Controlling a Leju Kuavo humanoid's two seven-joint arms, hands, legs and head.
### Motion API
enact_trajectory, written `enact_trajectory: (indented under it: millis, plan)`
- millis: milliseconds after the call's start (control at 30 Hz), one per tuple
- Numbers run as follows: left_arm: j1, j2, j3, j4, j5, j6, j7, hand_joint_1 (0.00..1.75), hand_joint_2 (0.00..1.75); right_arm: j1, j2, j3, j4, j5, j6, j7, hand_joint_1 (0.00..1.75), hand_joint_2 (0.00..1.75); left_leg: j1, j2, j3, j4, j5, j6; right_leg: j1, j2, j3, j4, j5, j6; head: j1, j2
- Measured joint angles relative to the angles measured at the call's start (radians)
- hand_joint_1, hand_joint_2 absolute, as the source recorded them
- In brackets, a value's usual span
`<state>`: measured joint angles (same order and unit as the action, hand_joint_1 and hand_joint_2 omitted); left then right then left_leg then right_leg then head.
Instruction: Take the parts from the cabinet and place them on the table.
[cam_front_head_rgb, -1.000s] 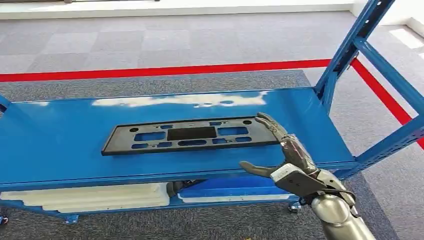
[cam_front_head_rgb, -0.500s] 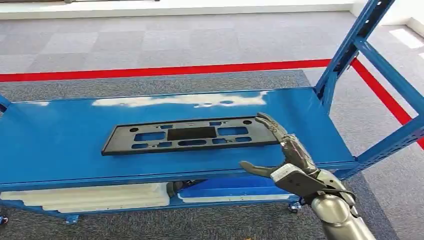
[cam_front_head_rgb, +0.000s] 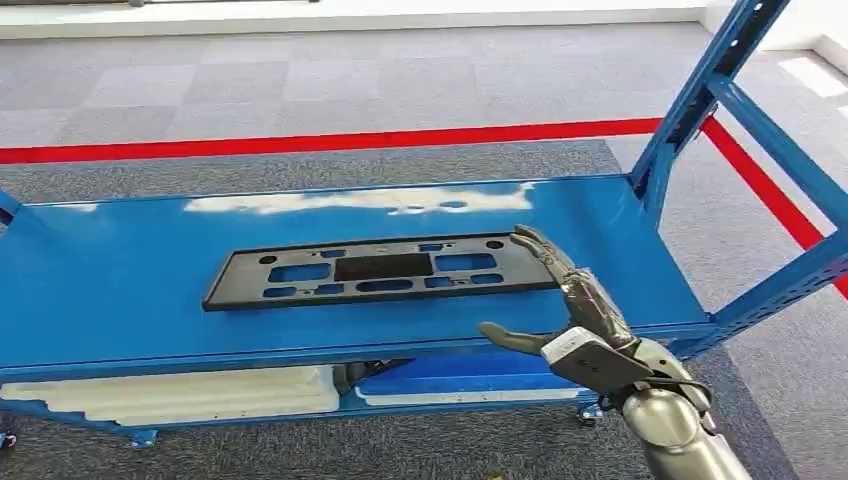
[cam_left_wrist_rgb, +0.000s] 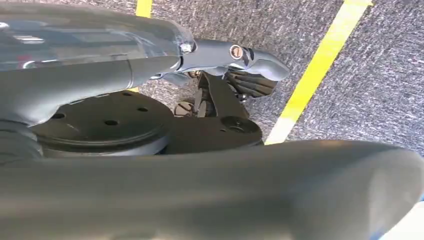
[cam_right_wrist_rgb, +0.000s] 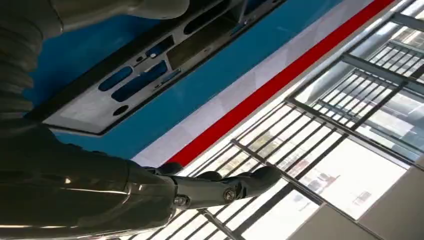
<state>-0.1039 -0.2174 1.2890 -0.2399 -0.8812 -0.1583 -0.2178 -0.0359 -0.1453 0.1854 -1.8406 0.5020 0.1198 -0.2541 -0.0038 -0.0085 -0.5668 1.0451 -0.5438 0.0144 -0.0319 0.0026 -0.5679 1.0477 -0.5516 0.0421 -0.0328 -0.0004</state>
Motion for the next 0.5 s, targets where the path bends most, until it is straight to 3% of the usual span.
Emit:
enact_trajectory:
  millis: [500]
  plan:
    - [0.0,0.0,0.0,0.0,0.0,0.0,0.0,0.0,0.0,0.0,0.0,0.0,0.0,0.0,0.0,0.0,0.0,1.75,0.0,0.0,0.0,0.0,0.0,0.0,0.0,0.0,0.0,0.0,0.0,0.0,0.0,0.0]
